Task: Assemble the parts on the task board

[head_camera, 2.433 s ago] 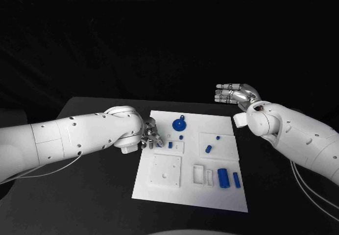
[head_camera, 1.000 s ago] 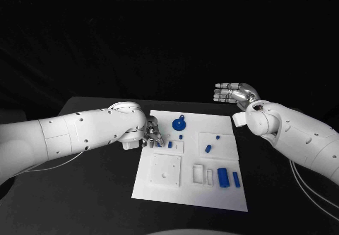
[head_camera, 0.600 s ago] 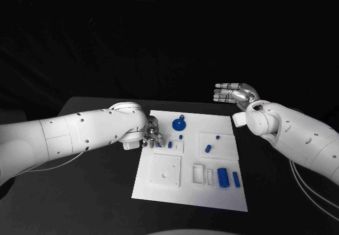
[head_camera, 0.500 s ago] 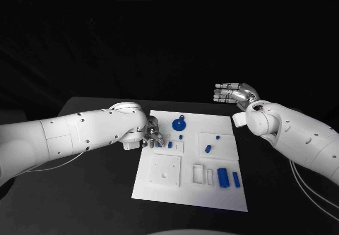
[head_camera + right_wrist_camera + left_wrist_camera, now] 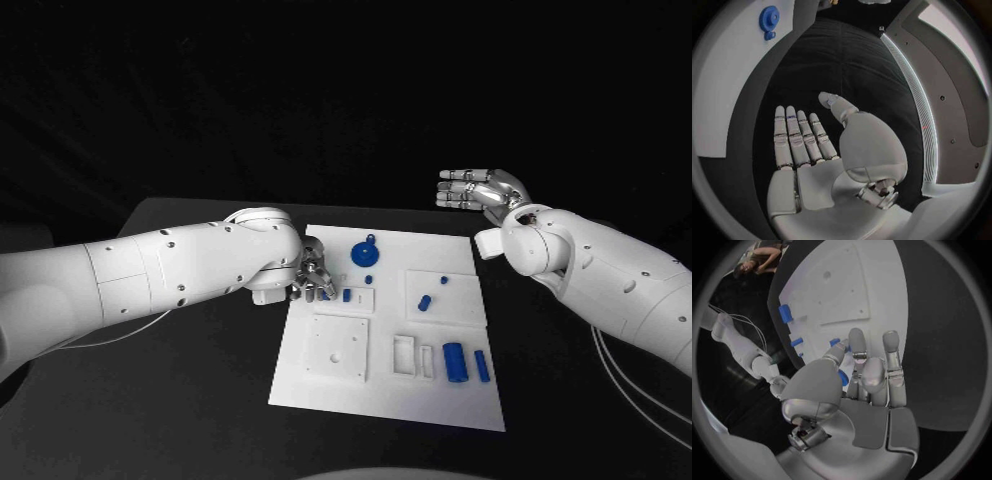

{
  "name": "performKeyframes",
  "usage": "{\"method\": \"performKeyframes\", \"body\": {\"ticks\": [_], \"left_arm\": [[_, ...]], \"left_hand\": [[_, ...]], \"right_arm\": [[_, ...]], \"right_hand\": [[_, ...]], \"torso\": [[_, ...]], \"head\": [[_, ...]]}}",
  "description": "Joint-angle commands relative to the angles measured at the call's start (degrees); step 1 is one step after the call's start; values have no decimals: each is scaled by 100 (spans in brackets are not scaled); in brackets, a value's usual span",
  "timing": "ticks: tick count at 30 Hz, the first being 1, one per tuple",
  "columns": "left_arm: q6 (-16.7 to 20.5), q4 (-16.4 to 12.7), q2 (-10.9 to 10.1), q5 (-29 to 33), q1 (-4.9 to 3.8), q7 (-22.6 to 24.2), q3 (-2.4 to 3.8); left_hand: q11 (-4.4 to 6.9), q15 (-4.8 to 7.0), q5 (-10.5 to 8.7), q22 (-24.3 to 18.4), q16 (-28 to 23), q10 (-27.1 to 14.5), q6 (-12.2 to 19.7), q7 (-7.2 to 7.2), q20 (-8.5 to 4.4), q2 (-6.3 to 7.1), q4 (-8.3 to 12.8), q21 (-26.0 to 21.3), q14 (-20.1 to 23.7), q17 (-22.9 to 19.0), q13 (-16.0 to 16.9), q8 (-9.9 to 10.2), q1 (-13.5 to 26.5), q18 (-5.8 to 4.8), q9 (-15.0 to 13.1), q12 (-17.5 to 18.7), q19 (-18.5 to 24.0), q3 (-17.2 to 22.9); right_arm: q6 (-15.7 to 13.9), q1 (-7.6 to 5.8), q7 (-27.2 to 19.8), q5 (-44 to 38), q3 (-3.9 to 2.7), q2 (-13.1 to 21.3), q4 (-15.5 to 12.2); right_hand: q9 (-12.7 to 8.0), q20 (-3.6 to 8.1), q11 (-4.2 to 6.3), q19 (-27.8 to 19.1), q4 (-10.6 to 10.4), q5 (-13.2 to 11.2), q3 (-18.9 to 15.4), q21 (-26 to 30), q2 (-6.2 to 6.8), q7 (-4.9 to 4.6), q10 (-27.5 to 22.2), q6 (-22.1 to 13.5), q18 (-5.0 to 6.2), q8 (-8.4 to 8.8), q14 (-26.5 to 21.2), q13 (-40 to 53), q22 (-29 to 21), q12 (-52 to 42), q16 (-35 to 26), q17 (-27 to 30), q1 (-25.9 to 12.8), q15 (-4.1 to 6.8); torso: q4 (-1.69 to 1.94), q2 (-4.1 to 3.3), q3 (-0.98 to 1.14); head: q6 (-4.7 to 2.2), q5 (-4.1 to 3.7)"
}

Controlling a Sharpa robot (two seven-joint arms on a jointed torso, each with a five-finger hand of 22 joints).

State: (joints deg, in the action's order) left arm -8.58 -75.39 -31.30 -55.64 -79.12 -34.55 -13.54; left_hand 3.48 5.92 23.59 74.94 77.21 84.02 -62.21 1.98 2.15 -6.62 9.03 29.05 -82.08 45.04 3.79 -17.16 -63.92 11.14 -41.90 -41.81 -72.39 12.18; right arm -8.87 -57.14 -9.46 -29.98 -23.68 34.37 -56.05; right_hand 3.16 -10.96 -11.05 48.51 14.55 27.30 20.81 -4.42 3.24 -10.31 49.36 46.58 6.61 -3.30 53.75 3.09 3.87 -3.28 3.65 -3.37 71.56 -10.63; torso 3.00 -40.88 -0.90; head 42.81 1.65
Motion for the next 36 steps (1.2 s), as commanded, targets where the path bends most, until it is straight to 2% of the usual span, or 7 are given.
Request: {"method": "performKeyframes", "body": {"ticks": [1, 7, 12, 15, 18, 31, 36], "left_arm": [[-163, -35, 56, 43, 52, 62, -27], [-113, -29, 68, 54, 52, 68, -27], [-68, -9, 77, 30, 52, 71, -27], [-42, 10, 87, -19, 53, 73, -27], [-25, 27, 93, -66, 54, 74, -28], [25, 96, 108, -230, 55, 77, -28], [20, 108, 106, -249, 55, 77, -28]], "left_hand": [[45, -3, -18, 101, 9, 287, -200, -223, 29, -77, 304, 20, -31, 2, -7, 47, -3, 71, 37, 7, 31, 278], [38, -4, -88, 97, -2, 290, -260, -219, 39, -25, 254, 16, -29, -15, -4, 107, -37, 81, 285, -9, 30, 207], [41, 3, -215, 94, -23, 287, -252, -236, 38, 110, 125, 2, -23, -58, 0, 100, -40, 77, 431, -11, 22, 43], [49, 11, -266, 91, -39, 287, -252, -253, 32, 203, 6, -14, -23, -93, 2, 101, -39, 69, 500, -5, 17, -72], [53, 21, -304, 93, -59, 287, -239, -260, 8, 302, -227, -48, -21, -143, 7, 61, -172, 45, 597, 14, -1, -180], [66, 39, -501, 96, -57, 286, -259, -293, -74, 506, -627, -97, -18, -158, 5, 6, -196, -34, 634, 9, -35, -410], [68, 38, -546, 94, -57, 287, -268, -294, -80, 531, -654, -102, -15, -157, 4, 0, -176, -40, 633, 13, -35, -439]], "right_arm": [[78, 0, -58, -7, -2, 0, -5], [80, 0, -59, -7, -2, 0, -6], [81, 0, -59, -7, -2, 2, -6], [82, 0, -59, -7, -2, 3, -6], [82, 0, -58, -7, -2, 5, -10], [91, 0, -55, -7, -1, 11, -24], [94, 1, -53, -7, -1, 15, -25]], "right_hand": [[-8, -5, 18, -36, 13, 25, 27, 8, 1, 8, -13, -10, -40, 21, -11, -7, -8, 23, -35, 8, -31, -3], [-8, -5, 18, -36, 13, 25, 27, 8, 1, 8, -13, -10, -40, 21, -11, -7, -8, 23, -35, 8, -31, -3], [-8, -8, 18, -51, 14, 25, 22, 11, 2, 7, -15, -16, -41, 22, -20, -7, -9, 23, -35, 8, -27, -3], [-8, -8, 18, -51, 14, 25, 22, 11, 2, 7, -15, -16, -41, 22, -20, -7, -9, 23, -35, 8, -27, -3], [-8, -8, 18, -51, 14, 25, 22, 11, 2, 7, -15, -16, -41, 22, -20, -7, -9, 23, -35, 8, -27, -3], [-9, -9, 16, -59, 12, 22, 10, 12, 4, 6, -29, -36, -41, 23, -25, -8, -9, 24, -35, 8, -25, -5], [-9, -9, 16, -59, 12, 22, 10, 12, 4, 6, -29, -36, -41, 23, -25, -8, -9, 24, -35, 8, -25, -5]], "torso": [[0, -2, -1], [0, -3, -3], [0, -2, -2], [-3, -5, -3], [-4, -4, -3], [-2, -2, -1], [-3, 0, -3]], "head": [[0, -3], [1, -7], [5, -13], [2, -17], [3, -18], [2, -23], [5, -27]]}}
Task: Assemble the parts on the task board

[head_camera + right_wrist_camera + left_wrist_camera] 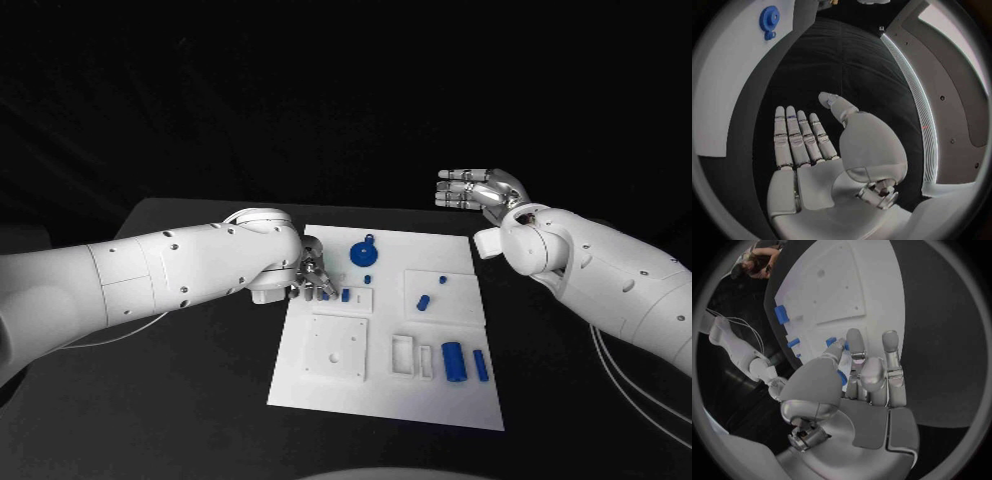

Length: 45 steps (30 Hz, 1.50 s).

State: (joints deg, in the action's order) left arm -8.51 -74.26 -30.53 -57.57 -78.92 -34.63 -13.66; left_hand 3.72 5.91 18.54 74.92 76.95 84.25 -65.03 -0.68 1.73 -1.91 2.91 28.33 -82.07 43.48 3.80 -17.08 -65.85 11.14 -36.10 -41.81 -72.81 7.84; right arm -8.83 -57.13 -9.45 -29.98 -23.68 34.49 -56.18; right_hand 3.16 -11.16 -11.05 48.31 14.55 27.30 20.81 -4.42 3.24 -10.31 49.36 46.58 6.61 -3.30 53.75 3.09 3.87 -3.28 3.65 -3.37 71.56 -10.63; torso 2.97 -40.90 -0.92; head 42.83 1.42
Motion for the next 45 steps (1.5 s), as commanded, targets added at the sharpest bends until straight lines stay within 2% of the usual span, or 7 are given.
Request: {"method": "performKeyframes", "body": {"ticks": [1, 7, 15, 18, 27, 33, 45], "left_arm": [[11, -4, 27, -58, 35, 85, -16], [-11, 9, 3, -76, 35, 85, -15], [10, 10, -12, -38, 35, 89, -15], [25, 8, -16, -22, 35, 90, -15], [71, 7, -55, -9, 35, 97, -14], [73, 0, -72, -9, 35, 101, -14], [52, -79, -182, 22, 35, 101, -13]], "left_hand": [[44, 39, -54, 97, -30, 263, 12, -30, -40, 68, -49, -30, -17, 1, 3, -10, 21, -41, 52, 13, 6, -14], [40, 38, -171, 94, -48, 262, -9, -31, -77, 255, -180, -48, -5, -30, 0, -21, 118, -78, 55, 39, 15, -149], [19, 46, -252, 93, -120, 255, 18, -3, -320, 655, -771, -124, 22, -149, 22, -24, 10, -327, 54, 90, 3, 23], [19, 46, -445, 93, -122, 258, 14, 12, -360, 736, -890, -137, 24, -157, 25, -32, 38, -367, 47, 91, -3, 35], [4, 51, -652, 95, -145, 254, 44, 38, -518, 1021, -1240, -194, 51, -200, 32, -60, 13, -527, 5, 125, -19, 67], [-33, 45, -835, 95, -204, 248, 196, 103, -645, 1079, -1313, -238, 102, -307, 33, 2, -20, -663, 60, 201, -10, 46], [-123, 38, -814, 96, -321, 224, 702, 286, -832, 1063, -1125, -328, 255, -563, 29, 183, -93, -874, 375, 384, 26, -27]], "right_arm": [[90, 0, -54, -7, -1, 5, -12], [90, 1, -52, -7, -1, 11, -11], [95, 3, -51, -7, -1, 9, -8], [96, 4, -51, -7, -1, 7, -5], [89, 13, -53, -28, -1, -3, 9], [82, 18, -53, -78, -1, -11, 9], [76, 24, -45, -83, -1, 8, 16]], "right_hand": [[-9, 12, 16, -39, 12, 22, 10, 12, 4, 6, -29, -36, -41, 23, -25, -8, -9, 24, -35, 8, -25, -5], [-10, 10, 13, -52, 11, 24, -12, 12, 3, 2, -46, -60, -41, 25, -43, -8, -10, 25, -36, 9, -21, -9], [-10, 10, 13, -52, 11, 24, -12, 12, 3, 2, -46, -60, -41, 25, -43, -8, -10, 25, -36, 9, -21, -9], [-10, 10, 13, -52, 11, 24, -12, 12, 3, 2, -46, -60, -41, 25, -43, -8, -10, 25, -36, 9, -21, -9], [-10, 7, 12, -68, 12, 24, -27, 13, -2, 1, -64, -67, -40, 24, -57, -9, -11, 26, -37, 10, -18, -13], [-11, 3, 10, -94, 13, 27, -35, 17, 4, -4, -80, -92, -42, 26, -79, -10, -13, 26, -38, 11, -16, -16], [-11, 1, 7, -106, 1, 37, -76, 16, 17, -4, -105, -102, -41, 25, -80, -11, -12, 27, -37, 11, -34, -18]], "torso": [[0, 2, -1], [3, 1, -1], [4, -1, -5], [5, 1, -6], [5, 2, -2], [2, 2, -3], [4, 2, -4]], "head": [[3, -4], [1, -9], [1, -15], [-1, -14], [-1, -7], [-2, -8], [-15, -27]]}}
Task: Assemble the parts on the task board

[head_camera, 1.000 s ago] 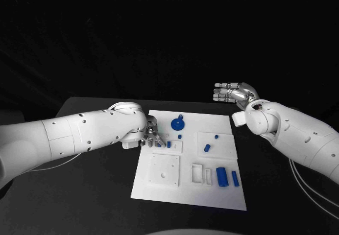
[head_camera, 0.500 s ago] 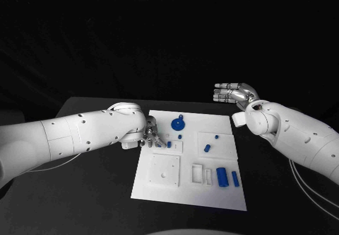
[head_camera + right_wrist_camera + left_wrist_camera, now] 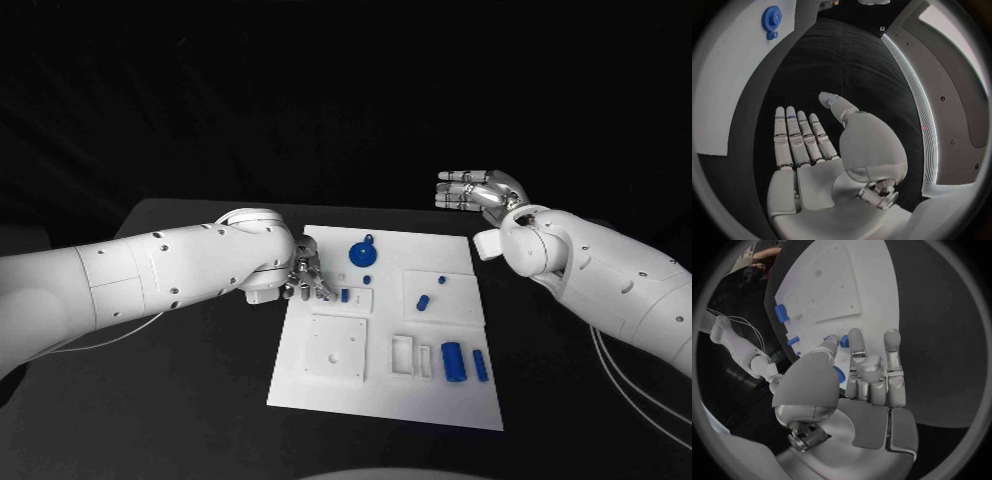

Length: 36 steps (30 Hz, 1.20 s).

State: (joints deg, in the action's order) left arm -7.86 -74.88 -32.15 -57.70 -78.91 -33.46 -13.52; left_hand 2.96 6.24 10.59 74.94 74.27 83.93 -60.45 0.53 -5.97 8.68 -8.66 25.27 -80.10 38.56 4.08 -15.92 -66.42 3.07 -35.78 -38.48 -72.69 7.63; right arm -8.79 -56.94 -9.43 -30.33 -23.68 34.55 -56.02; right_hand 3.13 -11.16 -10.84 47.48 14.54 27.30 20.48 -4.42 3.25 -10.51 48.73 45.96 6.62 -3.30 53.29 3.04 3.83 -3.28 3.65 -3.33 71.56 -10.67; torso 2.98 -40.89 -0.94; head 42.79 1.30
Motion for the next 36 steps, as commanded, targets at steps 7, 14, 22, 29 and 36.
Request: {"method": "performKeyframes", "body": {"ticks": [7, 14, 22, 29, 36], "left_arm": [[-21, -109, -100, 86, 32, -19, -27], [72, -194, -229, 145, 29, -5, -25], [277, -418, -483, 460, 2, 71, 12], [519, -554, -636, 798, -20, 166, 84], [773, -585, -725, 957, -23, 341, 139]], "left_hand": [[-80, 12, -133, 99, -51, 239, 647, 256, -130, 21, 76, -74, 162, -459, 25, -410, -14, -163, 1571, 142, 11, -42], [-85, 16, -170, 100, -44, 226, 810, 277, -140, 33, 51, -106, 207, -625, 17, -660, -9, -172, 1991, 186, 5, -47], [-123, -33, -253, 23, -315, -5, 1055, 330, -104, 36, 58, -425, 442, -1042, 9, -675, 15, -226, 2534, 461, 128, -132], [-164, -70, -779, 78, -278, -48, 1442, 441, -88, 499, -604, -611, 500, -1227, 5, -472, -121, -225, 3200, 522, 69, -435], [-169, -87, -778, 69, -326, -72, 1417, 458, -74, 518, -749, -687, 519, -1273, 2, -399, -302, -224, 3198, 612, 66, -489]], "right_arm": [[70, 8, -42, -45, -1, 6, 29], [71, 11, -41, -44, -1, 15, 38], [64, 20, -41, -43, -1, 30, 49], [57, 27, -40, -43, 0, 41, 57], [59, 34, -41, -43, 0, 51, 58]], "right_hand": [[-7, -1, -15, -26, -12, 42, -70, 15, 22, 14, -38, -47, -42, 25, -38, -6, -8, 26, -38, 6, -54, -15], [-8, -2, -16, -32, -16, 51, -116, 13, 15, 15, -45, -57, -41, 25, -38, -6, -9, 28, -37, 6, -45, -15], [-8, -2, -17, -32, -17, 60, -132, 13, 17, 14, -50, -62, -41, 25, -40, -6, -9, 27, -38, 6, -50, -16], [-8, -2, -17, -32, -17, 60, -132, 13, 17, 14, -50, -62, -41, 25, -40, -6, -9, 27, -38, 6, -50, -16], [-9, -4, -18, -46, -10, 69, -142, 14, 13, 12, -63, -84, -41, 27, -49, -7, -9, 28, -38, 7, -44, -18]], "torso": [[4, 1, -2], [-2, -2, 1], [1, 1, -1], [8, -1, -3], [-1, -5, -2]], "head": [[-41, -15], [-129, -20], [-252, -59], [-258, -73], [-233, -79]]}}
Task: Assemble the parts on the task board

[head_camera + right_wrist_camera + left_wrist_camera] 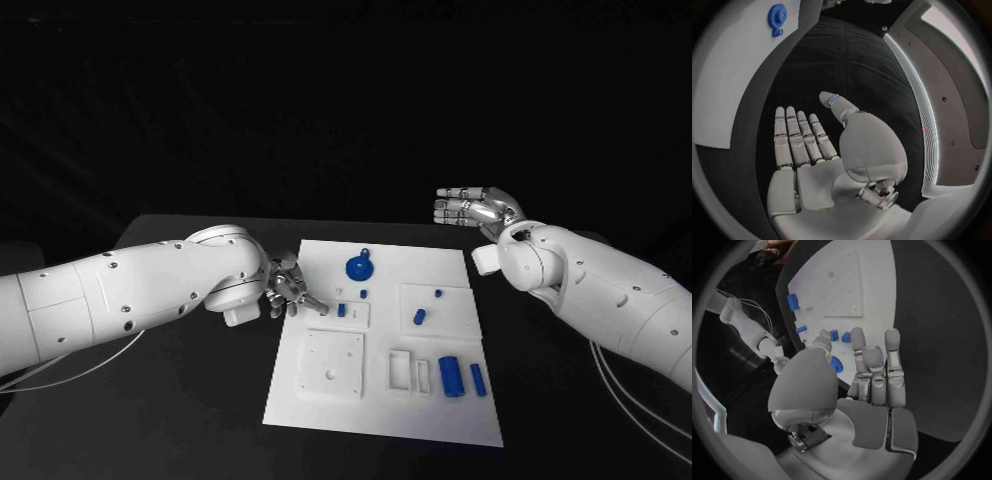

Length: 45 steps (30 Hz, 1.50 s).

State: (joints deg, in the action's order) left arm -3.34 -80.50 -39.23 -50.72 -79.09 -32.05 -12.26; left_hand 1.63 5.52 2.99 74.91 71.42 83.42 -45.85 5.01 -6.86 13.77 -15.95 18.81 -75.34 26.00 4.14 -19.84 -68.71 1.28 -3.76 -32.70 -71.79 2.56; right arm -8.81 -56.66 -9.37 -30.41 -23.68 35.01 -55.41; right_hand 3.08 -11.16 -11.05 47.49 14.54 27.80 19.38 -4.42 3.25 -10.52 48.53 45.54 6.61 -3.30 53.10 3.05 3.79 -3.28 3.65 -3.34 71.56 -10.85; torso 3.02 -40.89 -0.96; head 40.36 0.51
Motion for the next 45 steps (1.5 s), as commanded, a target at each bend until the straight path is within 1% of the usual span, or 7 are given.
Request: {"method": "performKeyframes", "body": {"ticks": [1, 7, 13, 26, 32, 38, 45], "left_arm": [[360, -21, -30, 273, -5, 232, 19], [555, -16, -113, 307, -6, 466, 72], [782, -20, -185, 315, -22, 777, 160], [1569, 86, -182, 372, -41, 1770, 213], [2023, 178, -26, -177, -57, 2697, 204], [2161, 318, 217, -1082, -56, 3263, 152], [2193, 477, 450, -1918, -44, 3527, -32]], "left_hand": [[-37, -18, -17, 69, -53, -30, -50, 13, 20, -5, -11, -51, 50, -24, -5, -7, -96, -45, -4, 45, -20, 26], [-54, -68, -13, 32, -171, -177, -122, 38, 66, -93, 70, -169, 133, -97, -20, -19, -235, -37, -4, 166, 44, 68], [-66, -115, 53, -100, -395, -402, -358, 21, 132, -367, 458, -437, 277, -257, -20, 12, -334, -32, 8, 359, 102, 112], [-251, -239, 1028, -269, -787, -914, -1103, 96, 233, -1102, 1592, -896, 351, -496, -64, 526, -1295, 42, 12, 1832, 50, 325], [-427, -358, 915, 145, -1039, -1064, -1609, 109, 334, -1113, 2138, -774, 360, -604, -65, 1140, -1455, 228, 0, 2719, 247, 874], [-557, -428, 592, 140, -1097, -1388, -1817, 82, 430, -995, 2325, -605, 303, -622, -78, 1547, -1373, 364, -17, 2923, 299, 1087], [-574, -431, 545, 135, -1009, -1457, -1865, 68, 454, -913, 2426, -408, 146, -578, -80, 1609, -1282, 437, -19, 2928, 239, 1223]], "right_arm": [[60, 7, -47, -35, -1, 8, -2], [54, 10, -51, -35, -1, 22, 0], [43, 13, -58, -35, -1, 35, -12], [31, 22, -70, -35, 0, 60, -52], [13, 25, -77, -38, 0, 72, -88], [-7, 28, -85, -45, 0, 69, -125], [-26, 32, -97, -82, 0, 61, -190]], "right_hand": [[-5, -3, 3, -46, -11, 18, -32, 14, 13, 13, -42, -42, -40, 27, -30, -8, -5, 28, -38, 8, -44, 0], [-5, -3, 3, -46, -11, 18, -32, 14, 13, 13, -42, -42, -40, 27, -30, -8, -5, 28, -38, 8, -44, 0], [-4, -3, 4, -32, 1, 20, -36, 11, 10, 13, -27, -29, -39, 25, -13, -7, -4, 27, -37, 7, -38, 2], [-2, 2, 11, 6, 19, 23, -3, 5, -8, 16, 23, 4, -35, 24, 14, -5, -2, 25, -35, 6, -37, 7], [-3, 4, 10, 18, 19, 21, 11, 5, -10, 17, 32, 8, -36, 25, 21, -5, -1, 24, -35, 6, -48, 8], [-3, 4, 10, 18, 19, 21, 11, 5, -10, 17, 32, 8, -36, 25, 21, -5, -1, 24, -35, 6, -48, 8], [-2, 4, 12, 17, 11, 28, 14, 6, -10, 16, 43, 17, -37, 24, 29, -4, -2, 23, -35, 6, -61, 9]], "torso": [[-4, -5, 0], [-1, 1, 2], [2, 0, 1], [-2, -2, 1], [-2, -3, 8], [-12, -9, 8], [-10, -9, 7]], "head": [[10, 0], [14, -6], [17, -4], [35, 10], [25, 17], [17, 24], [22, 11]]}}
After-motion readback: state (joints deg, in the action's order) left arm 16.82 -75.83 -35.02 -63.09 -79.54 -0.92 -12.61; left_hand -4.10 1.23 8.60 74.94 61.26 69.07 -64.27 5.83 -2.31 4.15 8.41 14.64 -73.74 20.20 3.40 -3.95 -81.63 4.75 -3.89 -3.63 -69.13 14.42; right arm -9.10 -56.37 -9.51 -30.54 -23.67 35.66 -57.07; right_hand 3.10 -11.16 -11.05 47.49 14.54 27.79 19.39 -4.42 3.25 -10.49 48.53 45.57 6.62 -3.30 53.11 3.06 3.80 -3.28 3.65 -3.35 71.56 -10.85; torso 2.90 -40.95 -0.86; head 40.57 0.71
